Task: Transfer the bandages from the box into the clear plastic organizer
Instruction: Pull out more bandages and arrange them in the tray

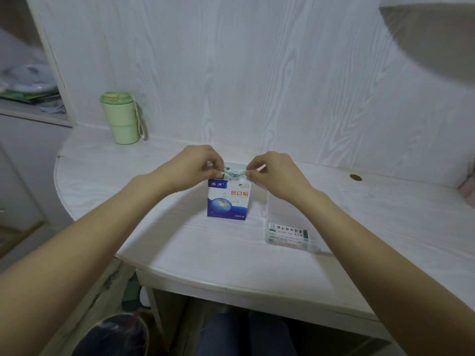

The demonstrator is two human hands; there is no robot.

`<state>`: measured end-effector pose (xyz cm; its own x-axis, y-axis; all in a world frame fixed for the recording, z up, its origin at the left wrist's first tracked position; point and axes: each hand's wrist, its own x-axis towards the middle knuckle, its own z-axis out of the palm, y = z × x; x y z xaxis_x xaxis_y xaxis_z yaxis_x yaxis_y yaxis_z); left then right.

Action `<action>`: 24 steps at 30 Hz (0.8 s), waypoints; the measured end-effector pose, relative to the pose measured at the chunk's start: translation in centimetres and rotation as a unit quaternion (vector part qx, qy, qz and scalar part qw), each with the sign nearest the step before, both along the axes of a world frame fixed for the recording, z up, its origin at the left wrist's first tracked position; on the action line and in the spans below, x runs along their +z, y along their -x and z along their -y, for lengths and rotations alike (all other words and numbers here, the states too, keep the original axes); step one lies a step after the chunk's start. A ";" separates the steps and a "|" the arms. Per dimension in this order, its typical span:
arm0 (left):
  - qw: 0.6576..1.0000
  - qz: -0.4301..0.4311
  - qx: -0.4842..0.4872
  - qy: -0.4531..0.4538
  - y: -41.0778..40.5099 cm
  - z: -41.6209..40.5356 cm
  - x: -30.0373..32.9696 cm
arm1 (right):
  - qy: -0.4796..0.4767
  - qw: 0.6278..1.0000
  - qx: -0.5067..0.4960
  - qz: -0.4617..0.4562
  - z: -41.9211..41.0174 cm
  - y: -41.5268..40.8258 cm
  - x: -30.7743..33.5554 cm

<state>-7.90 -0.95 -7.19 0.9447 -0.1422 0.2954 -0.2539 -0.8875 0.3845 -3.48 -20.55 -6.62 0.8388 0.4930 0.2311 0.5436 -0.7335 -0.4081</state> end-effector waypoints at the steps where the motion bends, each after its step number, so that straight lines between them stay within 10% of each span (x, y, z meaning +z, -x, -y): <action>1: 1.000 -0.004 0.001 -0.005 -0.2 0.0 0.1 | 0.004 1.000 -0.001 0.002 0.0 -0.1 -0.1; 12: 0.983 0.108 0.075 0.130 0.9 0.7 1.5 | -0.044 0.999 0.000 0.014 -0.4 0.6 -0.8; 18: 0.862 0.087 0.079 0.493 1.9 2.7 2.8 | -0.354 0.926 0.061 -0.117 -1.1 1.9 1.2; 24: 0.817 -0.043 0.026 0.574 3.8 5.1 2.4 | -0.408 0.899 0.024 -0.157 2.2 3.1 1.2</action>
<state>-11.66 -6.01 -4.76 0.9651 0.2229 0.1377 -0.1552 0.0629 0.9859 -6.55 -22.72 -5.46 0.9084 0.3028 0.2884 0.3309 -0.0990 -0.9385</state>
